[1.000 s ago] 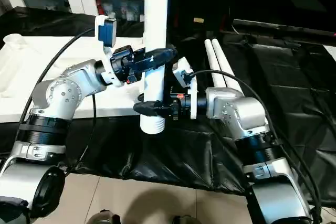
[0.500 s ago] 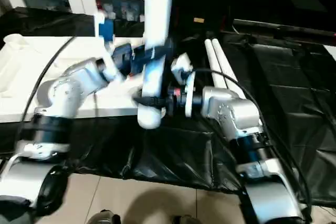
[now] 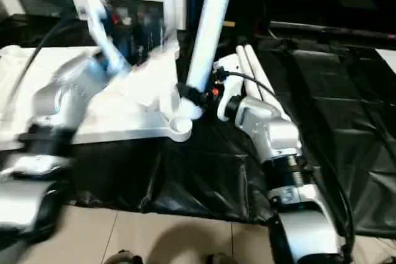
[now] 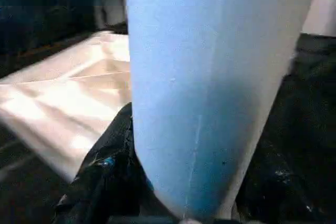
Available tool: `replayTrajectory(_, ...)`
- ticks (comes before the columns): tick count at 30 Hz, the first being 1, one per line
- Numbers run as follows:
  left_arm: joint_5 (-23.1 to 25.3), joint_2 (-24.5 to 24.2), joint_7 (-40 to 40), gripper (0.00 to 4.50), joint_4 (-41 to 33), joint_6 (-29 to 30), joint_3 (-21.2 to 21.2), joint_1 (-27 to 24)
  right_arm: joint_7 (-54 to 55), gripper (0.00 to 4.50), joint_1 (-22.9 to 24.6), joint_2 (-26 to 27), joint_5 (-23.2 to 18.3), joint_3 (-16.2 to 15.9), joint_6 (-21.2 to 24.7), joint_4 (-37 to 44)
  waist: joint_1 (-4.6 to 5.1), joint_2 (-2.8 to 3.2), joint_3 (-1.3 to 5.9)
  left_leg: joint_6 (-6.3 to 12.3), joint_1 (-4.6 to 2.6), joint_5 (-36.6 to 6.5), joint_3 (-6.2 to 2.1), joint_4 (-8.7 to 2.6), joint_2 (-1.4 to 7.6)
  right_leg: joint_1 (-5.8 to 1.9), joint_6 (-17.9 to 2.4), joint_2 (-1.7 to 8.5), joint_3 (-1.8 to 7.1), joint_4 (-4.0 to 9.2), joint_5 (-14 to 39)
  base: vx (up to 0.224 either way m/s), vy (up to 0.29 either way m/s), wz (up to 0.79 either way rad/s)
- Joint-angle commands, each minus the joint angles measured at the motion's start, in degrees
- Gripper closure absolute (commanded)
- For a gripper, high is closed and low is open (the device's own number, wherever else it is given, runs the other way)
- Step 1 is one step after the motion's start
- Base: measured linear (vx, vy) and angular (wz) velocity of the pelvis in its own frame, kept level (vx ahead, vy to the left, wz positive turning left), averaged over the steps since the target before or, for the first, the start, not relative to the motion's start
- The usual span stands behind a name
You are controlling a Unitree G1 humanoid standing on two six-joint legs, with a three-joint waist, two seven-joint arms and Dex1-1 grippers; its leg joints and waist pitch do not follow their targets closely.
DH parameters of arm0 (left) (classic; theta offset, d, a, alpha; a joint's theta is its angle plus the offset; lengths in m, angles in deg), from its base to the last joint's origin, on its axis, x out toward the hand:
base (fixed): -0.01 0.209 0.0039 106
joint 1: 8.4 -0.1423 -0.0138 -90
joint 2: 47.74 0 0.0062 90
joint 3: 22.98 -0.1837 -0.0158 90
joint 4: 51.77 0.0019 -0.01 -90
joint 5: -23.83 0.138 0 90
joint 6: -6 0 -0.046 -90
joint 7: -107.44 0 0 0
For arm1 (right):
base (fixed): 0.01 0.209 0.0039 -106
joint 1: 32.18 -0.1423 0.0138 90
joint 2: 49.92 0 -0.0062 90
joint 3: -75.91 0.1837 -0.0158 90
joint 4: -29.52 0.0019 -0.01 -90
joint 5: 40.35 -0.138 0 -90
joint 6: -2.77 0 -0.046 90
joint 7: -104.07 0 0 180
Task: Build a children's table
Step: Pick table leg
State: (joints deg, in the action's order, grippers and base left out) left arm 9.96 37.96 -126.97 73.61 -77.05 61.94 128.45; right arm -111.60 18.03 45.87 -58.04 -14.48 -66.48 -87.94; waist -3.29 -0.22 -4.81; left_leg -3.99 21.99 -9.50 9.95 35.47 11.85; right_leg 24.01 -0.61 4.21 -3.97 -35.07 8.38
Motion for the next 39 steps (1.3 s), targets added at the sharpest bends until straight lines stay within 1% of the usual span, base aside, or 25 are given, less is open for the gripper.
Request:
replayTrajectory(1,5.8,-1.9,-3.6,1.59,3.8,-5.0,-4.7,-1.0,2.5,2.6,0.6,0.2,1.7,0.7,-3.3,0.0,0.2,0.81,5.59,-2.32,-1.29,-13.9,-0.27,-4.46,0.62,-3.29,-9.7,3.01,2.29,4.13,16.2,0.0,0.0,0.0)
replayTrajectory(2,6.1,-2.1,-4.1,1.59,4.2,-5.3,-5.1,-1.1,2.7,2.6,0.6,0.2,1.7,0.7,-3.5,0.0,0.2,0.93,5.66,-2.41,-1.27,-13.7,-0.27,-4.5,0.67,-3.4,-10.4,3.07,2.37,3.79,14.6,0.0,0.0,0.0)
replayTrajectory(3,9.0,-4.4,-8.1,1.59,8.7,-9.0,-7.8,-1.9,3.4,2.6,1.0,0.4,1.7,1.1,-4.0,0.4,0.16,0.93,5.73,-2.3,-1.36,-13.6,-0.21,-4.46,0.66,-3.36,-10.8,3.1,2.36,3.78,14.1,0.0,0.0,0.0)
replayTrajectory(4,10.4,-5.4,-10.2,1.59,11.4,-10.8,-8.7,-2.0,3.7,2.6,1.3,0.5,1.8,1.1,-4.0,0.5,0.18,0.99,5.69,-1.95,-1.28,-14.1,-0.25,-4.52,0.48,-3.45,-10.8,3.06,2.4,3.91,14.6,0.0,0.0,0.0)
replayTrajectory(6,11.9,-6.5,-11.6,1.59,14.8,-12.9,-9.3,-2.0,4.3,2.6,1.9,0.2,2.8,0.6,-4.1,0.4,0.25,1.21,5.52,-2.52,-1.49,-15.3,-0.26,-4.62,0.66,-3.26,-11.2,3.18,2.41,3.91,15.4,0.0,0.0,0.0)
replayTrajectory(7,12.3,-6.7,-11.5,1.59,15.5,-13.4,-9.5,-1.9,4.3,2.6,2.0,0.1,2.9,0.6,-4.1,0.3,0.27,1.21,5.51,-2.7,-1.58,-15.8,-0.33,-4.67,0.75,-3.21,-11.3,3.22,2.41,3.92,15.6,0.0,0.0,0.0)
replayTrajectory(8,14.0,-7.4,-10.4,1.59,17.8,-15.6,-10.4,-1.2,4.3,2.6,2.2,0.0,3.1,0.4,-4.0,0.1,0.23,1.42,5.49,-2.9,-1.72,-16.7,-0.33,-4.66,0.79,-3.13,-11.8,3.27,2.45,3.89,15.7,0.0,0.0,0.0)
replayTrajectory(10,15.6,-8.0,-9.8,1.59,21.1,-18.1,-11.3,0.0,4.5,2.6,2.5,0.1,3.4,0.2,-3.8,-0.2,0.29,1.38,5.49,-2.93,-1.73,-17.6,-0.39,-4.71,0.79,-3.19,-11.8,3.28,2.44,3.95,15.8,0.0,0.0,0.0)
replayTrajectory(11,15.6,-8.0,-9.8,1.59,21.1,-18.1,-11.3,0.0,4.5,2.6,2.5,0.1,3.4,0.2,-3.8,-0.2,0.24,1.41,5.46,-3.0,-1.75,-17.7,-0.4,-4.73,0.82,-3.17,-11.9,3.31,2.45,3.88,15.9,0.0,0.0,0.0)
replayTrajectory(12,16.0,-8.0,-9.3,1.59,22.1,-18.5,-11.4,0.6,4.9,2.6,2.6,0.2,3.6,0.3,-4.4,-0.2,0.25,1.54,5.45,-3.12,-1.76,-17.8,-0.4,-4.73,0.91,-3.17,-12.4,3.42,2.5,3.79,15.6,0.0,0.0,0.0)
replayTrajectory(13,16.8,-8.1,-8.7,1.59,23.1,-19.6,-11.8,1.1,5.4,2.6,2.8,0.4,3.8,0.5,-5.1,-0.1,0.26,1.46,5.47,-3.1,-1.78,-17.7,-0.35,-4.68,0.87,-3.13,-12.5,3.36,2.51,3.81,15.4,0.0,0.0,0.0)
replayTrajectory(15,17.4,-7.9,-8.0,1.59,25.0,-20.3,-12.0,2.4,6.2,2.6,3.4,0.8,4.6,0.5,-8.4,-0.1,0.21,1.74,5.5,-3.28,-1.83,-17.9,-0.33,-4.62,0.84,-3.03,-12.5,3.42,2.51,3.88,15.4,0.0,0.0,0.0)
replayTrajectory(16,17.5,-7.7,-8.1,1.87,25.7,-20.7,-11.9,2.8,6.4,2.6,3.6,0.9,4.9,0.4,-9.3,-0.1,0.23,1.47,5.57,-3.19,-1.73,-17.7,-0.36,-4.6,0.82,-3.23,-12.8,3.46,2.52,3.84,14.7,0.0,0.0,0.0)
replayTrajectory(17,17.6,-7.3,-8.4,1.94,27.0,-20.8,-11.8,3.5,7.0,2.6,3.9,1.1,5.2,0.3,-9.8,0.1,0.24,1.8,5.5,-3.16,-1.73,-17.7,-0.33,-4.56,0.75,-3.15,-12.9,3.41,2.53,3.82,14.6,0.0,0.0,0.0)
replayTrajectory(19,18.1,-7.0,-8.8,2.0,29.0,-22.5,-11.9,4.5,7.3,2.6,4.1,0.9,5.7,-0.3,-9.1,0.5,0.35,1.59,5.56,-2.76,-1.64,-17.4,-0.32,-4.56,0.62,-3.39,-13.2,3.26,2.47,3.86,14.1,0.0,0.0,0.0)
replayTrajectory(20,17.8,-6.7,-9.3,2.0,29.5,-22.1,-11.6,4.8,6.7,2.6,4.2,0.9,5.3,-0.4,-7.8,0.9,0.37,1.5,5.52,-2.4,-1.53,-17.1,-0.28,-4.52,0.61,-3.48,-13.4,3.28,2.48,3.83,14.1,0.0,0.0,0.0)
replayTrajectory(22,17.6,-6.1,-10.9,2.31,31.4,-21.2,-10.8,5.8,4.6,2.6,4.5,0.9,4.0,-0.5,-5.9,1.8,0.38,1.69,5.53,-1.78,-1.57,-16.9,-0.19,-4.41,0.55,-3.56,-13.7,3.26,2.47,3.97,14.5,0.0,0.0,0.0)
replayTrajectory(23,17.6,-6.0,-11.1,2.31,31.6,-21.1,-10.7,5.9,4.3,2.6,4.6,0.9,3.8,-0.5,-5.8,1.9,0.36,1.65,5.52,-1.62,-1.49,-16.9,-0.19,-4.38,0.52,-3.61,-13.8,3.28,2.47,4.0,14.6,0.0,0.0,0.0)
replayTrajectory(24,18.2,-6.0,-11.7,2.39,32.6,-21.2,-11.0,6.3,3.4,2.6,4.8,0.8,3.5,-0.6,-5.6,2.3,0.3,1.8,5.57,-1.54,-1.53,-16.9,-0.27,-4.41,0.68,-3.61,-13.9,3.36,2.44,3.97,14.5,0.0,0.0,0.0)
replayTrajectory(26,18.4,-6.0,-11.9,2.47,33.4,-21.4,-11.0,6.6,3.3,2.6,5.0,0.8,3.3,-0.5,-5.5,2.5,0.39,1.87,5.55,-1.58,-1.44,-17.0,-0.31,-4.47,0.69,-3.62,-14.0,3.29,2.39,3.9,14.1,0.0,0.0,0.0)
replayTrajectory(28,18.8,-5.8,-11.5,2.81,35.0,-21.5,-10.8,7.1,3.0,2.6,5.2,1.0,2.8,-0.3,-5.3,2.6,0.5,2.01,5.58,-1.7,-1.66,-17.7,-0.33,-4.45,0.7,-3.5,-14.4,3.28,2.37,3.93,14.1,0.0,0.0,0.0)
replayTrajectory(30,19.1,-5.8,-11.6,2.84,35.6,-21.4,-10.9,7.4,2.8,2.6,5.4,1.1,2.6,-0.3,-5.2,2.7,0.44,2.03,5.6,-1.61,-1.65,-17.6,-0.35,-4.44,0.73,-3.55,-14.6,3.35,2.4,3.9,14.0,0.0,0.0,0.0)
replayTrajectory(31,19.3,-5.7,-11.4,3.09,36.0,-21.6,-10.9,7.5,2.8,2.6,5.5,1.1,2.6,-0.3,-5.3,2.8,0.46,1.99,5.58,-1.57,-1.59,-17.5,-0.33,-4.45,0.72,-3.56,-14.6,3.33,2.4,3.93,13.8,0.0,0.0,0.0)
replayTrajectory(35,19.8,-5.4,-11.8,3.27,37.3,-21.9,-10.6,8.0,2.5,2.6,5.6,1.2,3.0,-0.3,-5.1,3.2,0.46,2.02,5.55,-1.54,-1.68,-17.7,-0.34,-4.48,0.76,-3.49,-14.9,3.29,2.37,3.94,13.6,0.0,0.0,0.0)
replayTrajectory(39,20.1,-5.2,-12.3,3.64,38.1,-21.5,-10.4,8.3,2.3,2.6,5.6,1.2,3.1,-0.3,-5.1,3.3,0.3,2.02,5.52,-1.61,-1.77,-18.1,-0.34,-4.49,0.78,-3.46,-14.8,3.39,2.41,4.01,14.2,0.0,0.0,0.0)
